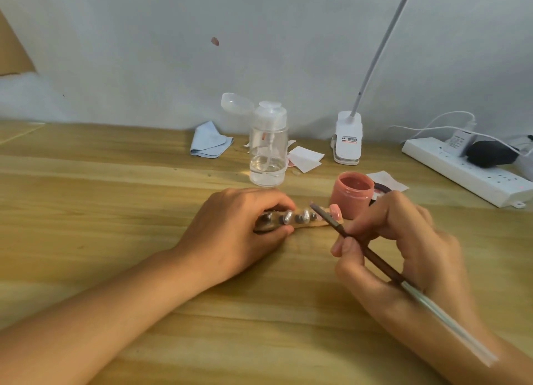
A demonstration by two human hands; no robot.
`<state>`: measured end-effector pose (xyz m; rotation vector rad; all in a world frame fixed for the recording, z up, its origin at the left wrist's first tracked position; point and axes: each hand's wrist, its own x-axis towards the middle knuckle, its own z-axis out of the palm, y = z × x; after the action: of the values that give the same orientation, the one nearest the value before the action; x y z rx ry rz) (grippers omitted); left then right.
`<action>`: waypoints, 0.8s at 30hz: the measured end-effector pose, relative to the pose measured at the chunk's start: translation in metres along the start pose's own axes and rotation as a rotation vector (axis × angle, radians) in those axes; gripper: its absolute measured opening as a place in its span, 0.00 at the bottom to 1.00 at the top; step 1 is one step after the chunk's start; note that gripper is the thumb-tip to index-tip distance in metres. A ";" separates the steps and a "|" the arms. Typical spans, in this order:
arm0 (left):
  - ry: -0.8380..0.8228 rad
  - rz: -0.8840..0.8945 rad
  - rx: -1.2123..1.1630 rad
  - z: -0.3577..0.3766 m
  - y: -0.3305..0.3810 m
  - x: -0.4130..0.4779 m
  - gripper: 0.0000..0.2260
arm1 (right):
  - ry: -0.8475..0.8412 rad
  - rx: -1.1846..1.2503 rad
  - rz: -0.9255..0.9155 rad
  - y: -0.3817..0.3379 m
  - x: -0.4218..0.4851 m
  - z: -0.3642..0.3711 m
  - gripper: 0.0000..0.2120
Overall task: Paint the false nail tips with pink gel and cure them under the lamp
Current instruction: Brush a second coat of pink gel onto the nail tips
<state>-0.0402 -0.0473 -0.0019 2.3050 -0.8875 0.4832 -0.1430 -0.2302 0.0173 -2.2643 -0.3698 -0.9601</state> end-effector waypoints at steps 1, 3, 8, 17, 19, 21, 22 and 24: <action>0.000 0.000 -0.002 0.000 0.000 0.000 0.09 | -0.004 -0.013 -0.006 0.000 0.000 0.000 0.06; -0.005 -0.002 -0.008 0.000 0.000 0.000 0.09 | -0.018 -0.031 -0.003 0.001 0.001 0.001 0.05; -0.014 -0.005 -0.011 -0.001 0.000 -0.001 0.09 | -0.045 -0.058 0.006 0.001 0.002 0.002 0.05; -0.013 -0.010 -0.010 0.000 0.000 -0.001 0.09 | -0.074 -0.083 0.001 0.005 0.001 0.004 0.04; -0.009 -0.008 -0.011 -0.001 0.000 -0.001 0.09 | -0.073 -0.085 -0.002 0.005 0.001 0.004 0.04; -0.012 -0.008 -0.007 -0.001 0.001 -0.001 0.09 | -0.055 -0.076 -0.004 0.006 0.001 0.003 0.04; -0.015 -0.009 -0.002 -0.001 0.001 -0.001 0.09 | -0.057 -0.068 -0.003 0.006 0.000 0.003 0.05; -0.019 -0.012 0.006 -0.001 0.001 -0.001 0.10 | -0.073 -0.059 0.000 0.006 0.000 0.002 0.05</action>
<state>-0.0420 -0.0468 -0.0008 2.3227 -0.8814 0.4600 -0.1386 -0.2336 0.0133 -2.3579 -0.3774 -0.9006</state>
